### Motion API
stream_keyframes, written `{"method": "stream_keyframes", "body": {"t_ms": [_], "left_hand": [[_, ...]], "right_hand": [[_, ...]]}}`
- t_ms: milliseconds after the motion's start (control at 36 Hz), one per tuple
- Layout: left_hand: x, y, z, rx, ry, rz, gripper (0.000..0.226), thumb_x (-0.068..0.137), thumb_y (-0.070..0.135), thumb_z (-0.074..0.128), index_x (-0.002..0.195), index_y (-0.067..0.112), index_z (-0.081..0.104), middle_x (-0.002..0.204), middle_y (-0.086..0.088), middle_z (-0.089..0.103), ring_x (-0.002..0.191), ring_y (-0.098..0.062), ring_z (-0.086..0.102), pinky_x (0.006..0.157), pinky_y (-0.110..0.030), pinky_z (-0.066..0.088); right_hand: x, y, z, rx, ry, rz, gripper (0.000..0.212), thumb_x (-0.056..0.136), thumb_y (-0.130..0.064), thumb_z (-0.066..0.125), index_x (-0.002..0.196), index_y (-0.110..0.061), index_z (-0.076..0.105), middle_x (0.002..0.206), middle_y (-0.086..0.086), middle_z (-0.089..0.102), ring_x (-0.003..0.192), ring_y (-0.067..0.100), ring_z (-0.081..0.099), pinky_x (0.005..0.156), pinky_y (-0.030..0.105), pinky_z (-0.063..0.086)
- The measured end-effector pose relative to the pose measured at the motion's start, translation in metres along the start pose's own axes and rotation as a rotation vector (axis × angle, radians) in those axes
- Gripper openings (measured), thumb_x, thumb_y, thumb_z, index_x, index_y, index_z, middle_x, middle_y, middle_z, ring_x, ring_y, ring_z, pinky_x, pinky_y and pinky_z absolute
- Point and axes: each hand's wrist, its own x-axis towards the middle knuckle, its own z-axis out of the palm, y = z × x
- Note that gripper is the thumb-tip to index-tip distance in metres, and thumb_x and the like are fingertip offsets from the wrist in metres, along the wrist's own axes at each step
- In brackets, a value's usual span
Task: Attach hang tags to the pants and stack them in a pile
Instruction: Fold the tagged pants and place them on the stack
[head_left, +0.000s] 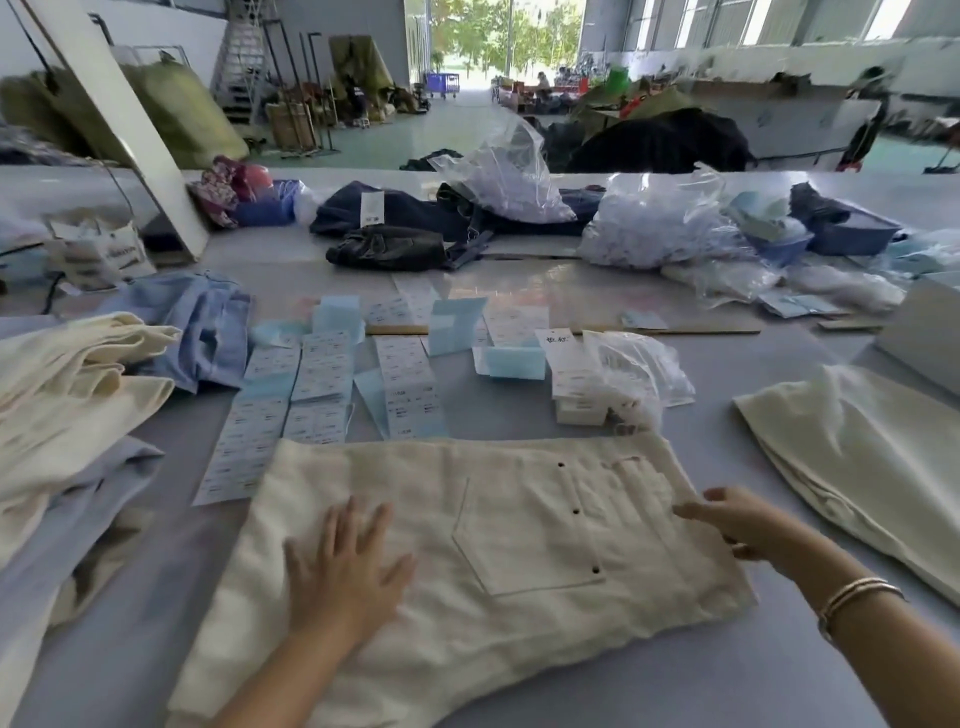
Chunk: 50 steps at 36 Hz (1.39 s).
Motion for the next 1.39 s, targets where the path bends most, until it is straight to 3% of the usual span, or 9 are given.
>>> {"method": "stream_keyframes", "body": {"t_ms": [83, 167, 306, 389, 556, 944, 1111, 1222, 1389], "left_hand": [[-0.004, 0.014, -0.020, 0.034, -0.046, -0.031, 0.068, 0.090, 0.066, 0.027, 0.150, 0.040, 0.010, 0.161, 0.002, 0.001, 0.148, -0.021, -0.002, 0.112, -0.058, 0.006], [-0.013, 0.043, -0.047, -0.084, 0.099, 0.159, 0.043, 0.089, 0.038, 0.049, 0.132, 0.033, 0.051, 0.140, 0.003, 0.044, 0.129, -0.022, 0.037, 0.106, -0.034, 0.032], [-0.038, 0.103, -0.090, -1.382, -0.203, 0.242, 0.033, 0.089, 0.047, 0.054, 0.111, 0.024, 0.062, 0.101, -0.006, 0.068, 0.082, -0.014, 0.068, 0.067, -0.023, 0.054], [-0.035, 0.117, -0.090, -1.655, -0.310, 0.108, 0.045, 0.085, 0.047, 0.057, 0.117, 0.015, 0.048, 0.106, -0.016, 0.066, 0.084, -0.025, 0.070, 0.063, -0.032, 0.057], [-0.029, 0.099, -0.042, -1.690, -0.240, -0.094, 0.028, 0.094, 0.020, 0.057, 0.118, 0.007, 0.052, 0.116, -0.021, 0.064, 0.106, -0.029, 0.065, 0.098, -0.046, 0.049], [-0.030, 0.084, -0.026, -2.055, -0.323, -0.188, 0.030, 0.093, 0.010, 0.049, 0.116, -0.002, 0.065, 0.112, -0.025, 0.067, 0.105, -0.039, 0.065, 0.090, -0.044, 0.053], [-0.024, 0.082, -0.035, -1.920, -0.346, -0.155, 0.037, 0.094, 0.032, 0.052, 0.113, 0.006, 0.070, 0.113, -0.018, 0.069, 0.107, -0.032, 0.066, 0.100, -0.048, 0.047], [-0.021, 0.087, -0.041, -1.975, -0.405, -0.146, 0.053, 0.095, 0.049, 0.046, 0.124, 0.009, 0.063, 0.121, -0.019, 0.065, 0.115, -0.034, 0.061, 0.104, -0.049, 0.043], [-0.021, 0.083, -0.031, -1.807, -0.222, -0.089, 0.026, 0.097, 0.020, 0.050, 0.101, 0.007, 0.073, 0.103, -0.018, 0.072, 0.098, -0.033, 0.069, 0.081, -0.041, 0.057]], "right_hand": [[-0.020, -0.011, -0.003, 0.157, -0.231, -0.056, 0.041, 0.077, -0.022, 0.076, 0.109, 0.000, 0.063, 0.090, 0.015, 0.072, 0.079, 0.033, 0.069, 0.070, 0.036, 0.056], [-0.048, -0.038, 0.011, 0.374, -0.364, -0.182, 0.043, 0.071, -0.015, 0.075, 0.111, -0.004, 0.063, 0.097, 0.019, 0.072, 0.085, 0.034, 0.071, 0.063, 0.037, 0.059], [-0.089, -0.067, 0.072, 0.584, -0.463, -0.461, 0.048, 0.069, -0.021, 0.079, 0.114, -0.011, 0.063, 0.099, 0.017, 0.072, 0.083, 0.032, 0.071, 0.064, 0.035, 0.058], [-0.103, -0.068, 0.117, 0.683, -0.445, -0.485, 0.044, 0.075, -0.026, 0.073, 0.116, -0.013, 0.061, 0.093, 0.011, 0.073, 0.078, 0.025, 0.071, 0.062, 0.030, 0.057], [-0.100, -0.066, 0.175, 0.790, -0.406, -0.419, 0.034, 0.086, -0.024, 0.065, 0.117, -0.011, 0.062, 0.101, 0.015, 0.072, 0.091, 0.027, 0.070, 0.072, 0.033, 0.057], [-0.079, -0.060, 0.165, 1.102, -0.368, -0.317, 0.031, 0.076, -0.013, 0.058, 0.103, 0.001, 0.062, 0.083, 0.017, 0.071, 0.068, 0.026, 0.069, 0.055, 0.031, 0.057], [-0.081, -0.063, 0.177, 0.941, -0.244, -0.380, 0.018, 0.087, -0.003, 0.057, 0.102, -0.007, 0.065, 0.084, 0.011, 0.072, 0.071, 0.022, 0.070, 0.057, 0.030, 0.055], [-0.082, -0.076, 0.179, 0.636, -0.189, -0.401, 0.035, 0.067, -0.025, 0.061, 0.101, -0.021, 0.062, 0.096, 0.008, 0.070, 0.087, 0.024, 0.068, 0.070, 0.038, 0.056], [-0.083, -0.087, 0.172, 0.246, -0.046, -0.488, 0.044, 0.059, -0.049, 0.062, 0.094, -0.025, 0.054, 0.093, 0.000, 0.065, 0.086, 0.018, 0.064, 0.079, 0.045, 0.054]]}}
